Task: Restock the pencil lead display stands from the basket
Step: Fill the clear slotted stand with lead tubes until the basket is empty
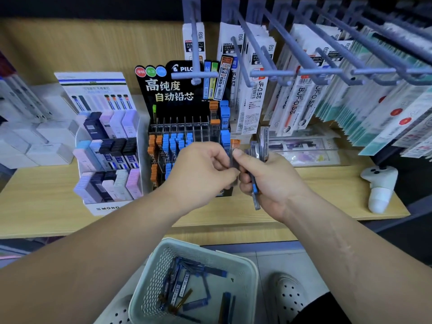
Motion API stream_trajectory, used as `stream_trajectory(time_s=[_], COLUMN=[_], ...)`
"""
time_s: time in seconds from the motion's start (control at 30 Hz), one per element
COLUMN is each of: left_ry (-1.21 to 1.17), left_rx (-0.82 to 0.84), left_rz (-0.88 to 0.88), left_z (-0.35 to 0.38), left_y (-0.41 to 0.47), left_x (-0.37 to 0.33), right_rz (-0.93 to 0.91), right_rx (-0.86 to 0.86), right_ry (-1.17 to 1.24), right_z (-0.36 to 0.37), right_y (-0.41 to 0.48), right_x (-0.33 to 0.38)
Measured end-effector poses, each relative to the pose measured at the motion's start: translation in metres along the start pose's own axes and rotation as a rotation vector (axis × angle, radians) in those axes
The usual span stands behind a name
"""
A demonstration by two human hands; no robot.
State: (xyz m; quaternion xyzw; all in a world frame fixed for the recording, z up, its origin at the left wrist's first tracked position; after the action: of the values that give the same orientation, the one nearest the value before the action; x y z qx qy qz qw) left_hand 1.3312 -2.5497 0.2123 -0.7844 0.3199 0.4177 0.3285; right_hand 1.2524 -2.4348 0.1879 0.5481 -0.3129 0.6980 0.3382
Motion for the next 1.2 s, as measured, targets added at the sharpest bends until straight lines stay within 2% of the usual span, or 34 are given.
stream_trajectory(time_s=[0.13, 0.3, 0.5, 0.7, 0.77, 0.9, 1.03, 1.2], left_ry=[-0.206, -0.661, -0.616, -0.582, -0.516, -0.270, -0.270, -0.142], left_rx=[0.153, 0.507, 0.599, 0.521, 0.394, 0.010, -0.118, -0.260], left_rz=[-0.054, -0.191, -0.097, -0.086, -0.070, 0.015, 0.154, 0.212], left_z=[0.005, 0.006, 0.013, 0.012, 0.000, -0.047, -0.076, -0.079], left_y=[0.003, 0.011, 0.009, 0.014, 0.022, 0.036, 0.043, 0.055], left_x=[0.000, -0.001, -0.011, -0.004, 0.001, -0.008, -0.031, -0.041], right_rz=[0.030, 0.124, 0.172, 0.206, 0.218, 0.208, 0.186, 0.178], right_rx=[0.053, 0.158, 0.292, 0.277, 0.192, 0.007, -0.002, 0.021], right_ry=[0.018, 0.146, 0.215, 0.218, 0.172, 0.162, 0.161, 0.135], right_z=[-0.001, 0.004, 0.014, 0.014, 0.009, -0.008, -0.016, -0.021], right_y=[-0.002, -0.008, -0.017, -0.017, -0.014, -0.006, -0.005, -0.005], right_x=[0.006, 0.013, 0.014, 0.005, -0.001, -0.004, -0.001, -0.001])
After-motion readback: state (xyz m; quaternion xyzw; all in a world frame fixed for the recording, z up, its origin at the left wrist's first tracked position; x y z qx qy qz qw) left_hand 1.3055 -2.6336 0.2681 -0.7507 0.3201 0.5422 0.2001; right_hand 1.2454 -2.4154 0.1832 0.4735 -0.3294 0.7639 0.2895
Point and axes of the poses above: each hand's wrist, its own y-axis towards the middle knuckle, its own z-axis out of the palm, x = y × z, the point moved 7 cm from there along y, towards the middle knuckle, and after that the axes turned 15 degrees about -z, right-handed, at the moved point
